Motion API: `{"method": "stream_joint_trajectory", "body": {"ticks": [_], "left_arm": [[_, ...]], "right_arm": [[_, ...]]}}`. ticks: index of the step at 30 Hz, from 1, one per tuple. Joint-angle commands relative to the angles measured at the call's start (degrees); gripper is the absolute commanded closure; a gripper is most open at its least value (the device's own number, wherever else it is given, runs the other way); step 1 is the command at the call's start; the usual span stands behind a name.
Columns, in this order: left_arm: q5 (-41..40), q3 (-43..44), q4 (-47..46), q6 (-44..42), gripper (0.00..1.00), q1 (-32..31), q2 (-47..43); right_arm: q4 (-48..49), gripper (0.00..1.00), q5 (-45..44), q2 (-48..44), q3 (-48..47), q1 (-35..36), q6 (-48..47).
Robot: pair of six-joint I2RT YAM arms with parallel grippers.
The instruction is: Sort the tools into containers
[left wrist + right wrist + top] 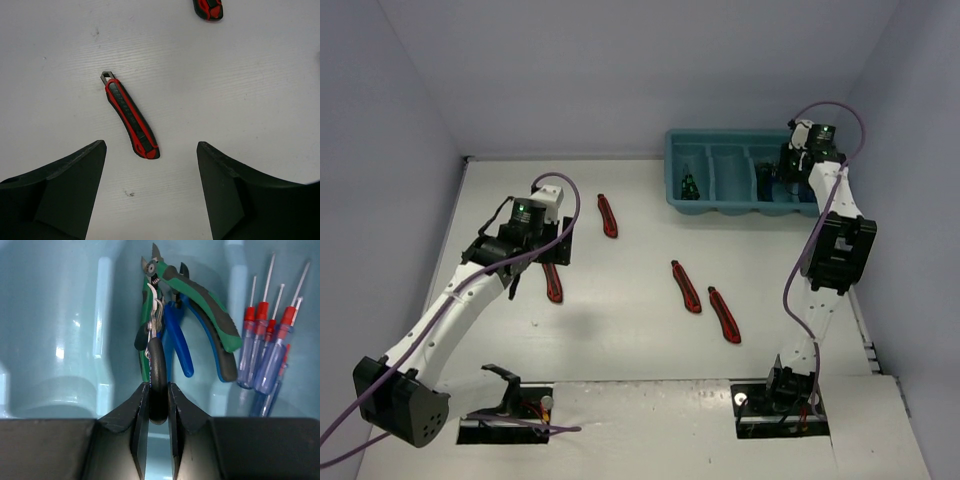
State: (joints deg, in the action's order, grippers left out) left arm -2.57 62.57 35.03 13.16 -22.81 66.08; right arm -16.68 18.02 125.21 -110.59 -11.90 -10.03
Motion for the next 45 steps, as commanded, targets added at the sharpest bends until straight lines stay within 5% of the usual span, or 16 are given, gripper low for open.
{"method": "stream_joint_trajectory", "body": {"ticks": [1,12,23,31,40,45], "left_arm": [[0.88,1.19,-0.49,1.29,0.30,0.04,-0.87],[2.57,2.37,-0.49,4.05,0.30,0.05,2.46],[4.00,6.46,0.61,6.35,0.30,0.12,5.00],[3.08,7.83,2.69,6.53,0.30,0.22,4.83],[1.22,6.00,4.78,6.86,0.30,0.41,1.83],[0.67,4.74,5.34,6.50,0.30,0.54,0.40]], "right_arm": [[2.62,0.58,-1.14,-2.88,-3.82,0.45,0.16],[2.62,0.37,-13.52,-21.74,14.57,4.57,4.53],[2.52,0.30,-16.61,-39.67,42.59,32.06,15.50],[2.62,0.27,-20.76,-35.16,51.02,47.70,23.91],[3.06,0.30,-22.24,-27.39,53.00,50.41,29.18],[4.01,0.43,-22.60,-26.61,54.18,50.49,30.21]]}}
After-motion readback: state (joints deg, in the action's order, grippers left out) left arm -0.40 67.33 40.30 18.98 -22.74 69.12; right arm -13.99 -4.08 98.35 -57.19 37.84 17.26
